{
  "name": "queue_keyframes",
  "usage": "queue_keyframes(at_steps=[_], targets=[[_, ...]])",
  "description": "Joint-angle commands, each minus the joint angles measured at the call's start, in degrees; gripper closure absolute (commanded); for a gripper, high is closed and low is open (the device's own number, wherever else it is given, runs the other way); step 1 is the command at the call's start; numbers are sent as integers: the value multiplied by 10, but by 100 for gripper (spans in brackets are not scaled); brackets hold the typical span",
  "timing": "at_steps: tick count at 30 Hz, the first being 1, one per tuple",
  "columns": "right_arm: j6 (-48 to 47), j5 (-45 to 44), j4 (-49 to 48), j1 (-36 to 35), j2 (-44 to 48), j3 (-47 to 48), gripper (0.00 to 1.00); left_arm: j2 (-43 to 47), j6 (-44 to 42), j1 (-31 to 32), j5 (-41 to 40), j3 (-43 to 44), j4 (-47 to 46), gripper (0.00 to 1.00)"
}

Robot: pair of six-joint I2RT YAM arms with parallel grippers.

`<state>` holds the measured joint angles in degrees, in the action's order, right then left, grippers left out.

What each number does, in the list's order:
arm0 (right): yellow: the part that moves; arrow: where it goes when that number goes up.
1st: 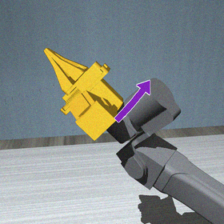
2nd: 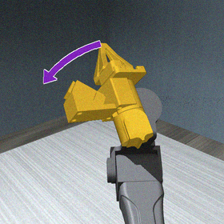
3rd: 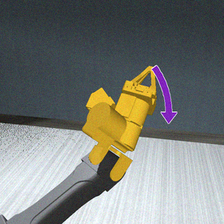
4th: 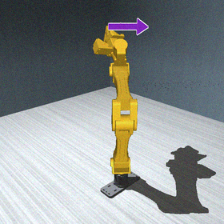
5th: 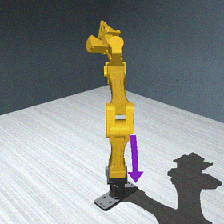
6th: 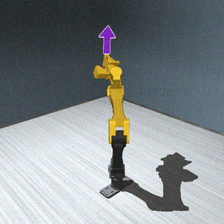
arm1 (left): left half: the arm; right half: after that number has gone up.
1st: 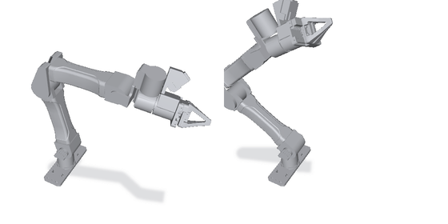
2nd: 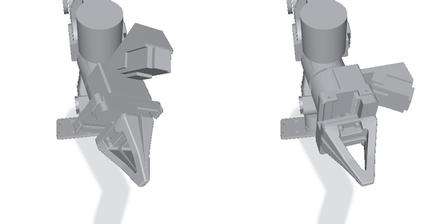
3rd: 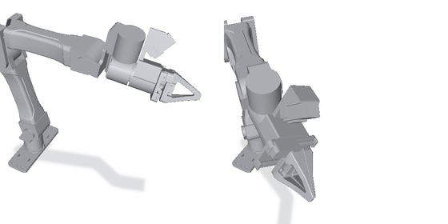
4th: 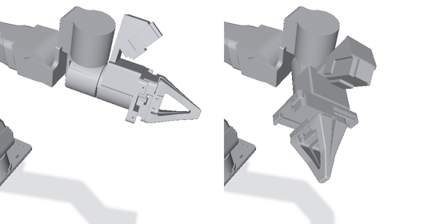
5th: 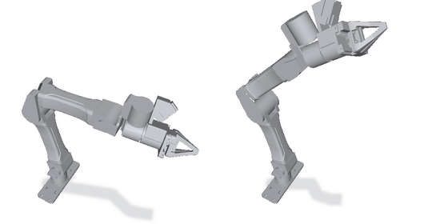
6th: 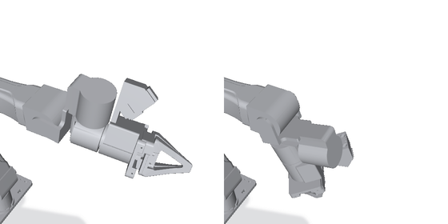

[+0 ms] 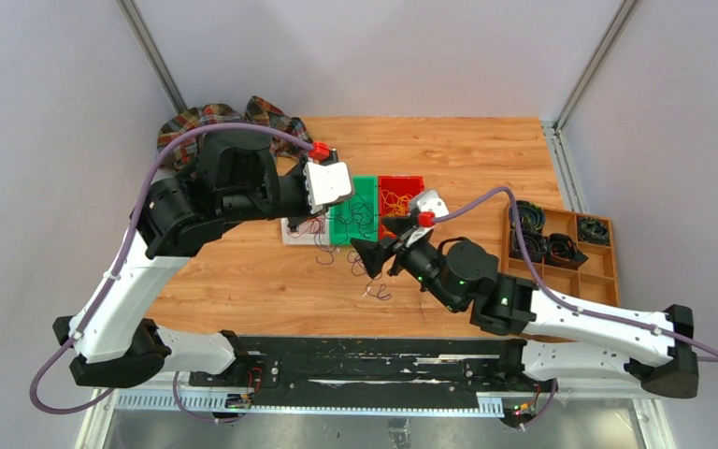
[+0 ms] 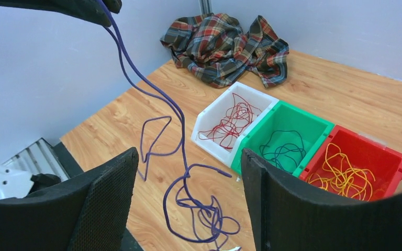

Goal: Untangle the cables

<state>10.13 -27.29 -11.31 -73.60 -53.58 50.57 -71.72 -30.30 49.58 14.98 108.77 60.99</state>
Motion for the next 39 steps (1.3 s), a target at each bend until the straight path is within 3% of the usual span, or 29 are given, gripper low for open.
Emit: queue_keyframes(at_steps=[1, 7, 16, 24, 32, 39], targets=[[-52, -31, -66, 10, -40, 28, 30, 11, -3, 3, 16, -4, 12, 100], [-73, -55, -127, 25, -87, 36, 38, 14, 2, 3, 33, 4, 30, 100], [-82, -45, -163, 42, -115, 44, 60, 12, 4, 3, 57, 22, 51, 100], [-79, -40, -202, 46, -148, 26, 63, -5, 19, 3, 77, 59, 53, 100], [1, -34, -201, 59, -179, -28, 76, -26, 22, 3, 81, 127, 74, 100], [41, -30, -209, 59, -198, -59, 79, -29, 37, 3, 96, 159, 74, 100]])
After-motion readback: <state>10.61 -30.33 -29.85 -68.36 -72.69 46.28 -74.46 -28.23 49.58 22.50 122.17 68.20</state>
